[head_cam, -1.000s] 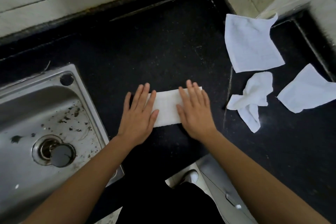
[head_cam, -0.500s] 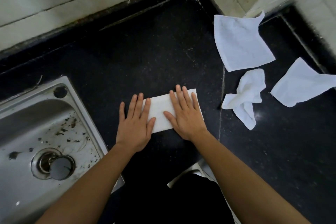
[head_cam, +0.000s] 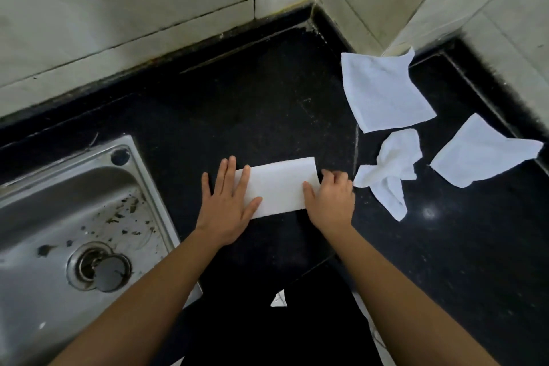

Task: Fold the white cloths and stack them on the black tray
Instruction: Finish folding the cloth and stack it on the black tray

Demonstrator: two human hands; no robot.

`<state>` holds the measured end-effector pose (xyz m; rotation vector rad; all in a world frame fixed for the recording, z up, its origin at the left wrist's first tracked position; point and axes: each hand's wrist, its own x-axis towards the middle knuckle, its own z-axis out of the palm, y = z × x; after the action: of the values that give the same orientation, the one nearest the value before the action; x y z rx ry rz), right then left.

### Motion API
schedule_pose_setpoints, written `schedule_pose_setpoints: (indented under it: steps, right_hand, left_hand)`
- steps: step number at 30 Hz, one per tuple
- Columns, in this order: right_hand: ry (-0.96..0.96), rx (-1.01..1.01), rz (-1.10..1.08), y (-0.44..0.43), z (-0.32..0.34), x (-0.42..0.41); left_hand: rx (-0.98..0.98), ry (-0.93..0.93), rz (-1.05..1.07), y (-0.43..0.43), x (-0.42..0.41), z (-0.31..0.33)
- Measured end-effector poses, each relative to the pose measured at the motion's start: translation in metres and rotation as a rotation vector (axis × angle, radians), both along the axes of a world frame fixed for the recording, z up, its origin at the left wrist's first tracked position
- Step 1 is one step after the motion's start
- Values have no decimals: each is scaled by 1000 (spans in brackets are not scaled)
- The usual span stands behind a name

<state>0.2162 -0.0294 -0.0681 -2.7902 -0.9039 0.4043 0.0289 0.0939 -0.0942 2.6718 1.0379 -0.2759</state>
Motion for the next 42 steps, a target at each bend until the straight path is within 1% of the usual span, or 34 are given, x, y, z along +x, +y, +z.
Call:
schedule_pose_setpoints:
  steps: [1,3,5,7,10,12,14,15,16,17,18,19,20,21,22,23,24,25,27,28,32,35,36,37,38,39,41,42]
  right_hand:
    - [53,-19,-8,0,2,4]
    - [207,-12,-44,5,8,11]
    - [387,27,-120,11,14,17]
    - [538,88,-212,15,19,23]
    - [804,267,-421,14,21,31]
    - [977,371,-518,11,23,34]
    - [1098,430,-527,7,26,36]
    - [1135,458,-515,7,29,35]
    - [1150,483,-495,8,32,34]
    - [1145,504,-464,10,36,31]
    - [1113,518,-422,12,39,28]
    - [1082,529,-373,16,42,23]
    - [1062,536,-314,20,43,17]
    - [1056,536,-253,25,45,8]
    - [1042,517,-187,30,45,0]
    - [1022,478,-122,37,42,-11]
    - [986,419,-58,45,37,-22]
    - [933,349,8,53,33,-32]
    - [804,225,127,64,26,-50]
    - [775,192,159,68,23,-59]
    - [769,111,263,77,15,-85]
    - [841,157,244,73,16,-84]
    - [835,198,233,69,18,-79]
    - [788,250,243,63,19,-74]
    - [689,297,282,55,19,-68]
    - [547,336,351,47,17,-61]
    - [217,374,552,34,9,-48]
    - [88,348,651,31,4,-42]
  left_hand:
    - [9,0,-10,-4,5,4]
    - [41,60,-96,-9,20,10]
    - [45,134,-162,-12,33,11]
    - [17,174,-157,-13,39,7]
    - [16,162,-144,-14,37,-2]
    - [7,166,-153,-13,38,-2]
    - [-40,154,-154,-12,39,1]
    - [-70,112,-135,-11,38,5]
    - [-92,29,-86,-11,36,9]
    - [-103,-96,7,-12,33,14]
    - [-102,-249,143,-13,30,20]
    - [-102,-387,334,-14,26,29]
    - [-142,-496,568,-13,21,31]
    - [-247,-568,815,-11,17,35]
    - [-412,-615,1044,-8,14,37]
    - [-581,-675,1223,-4,10,38]
    - [-710,-748,1337,-1,4,38]
    - [-779,-805,1387,2,0,38]
    - [-793,-847,1367,6,-8,40]
    - [-809,-856,1349,8,-13,39]
    - [-886,-859,1343,14,-24,37]
    - [-892,-842,1327,16,-25,37]
    - [-882,-832,1309,16,-24,37]
    - [-852,-819,1272,15,-24,38]
    - [-780,-788,1194,13,-25,38]
    - [-648,-731,1056,11,-27,38]
    - [-309,-581,682,6,-35,33]
    - [-176,-501,498,4,-38,29]
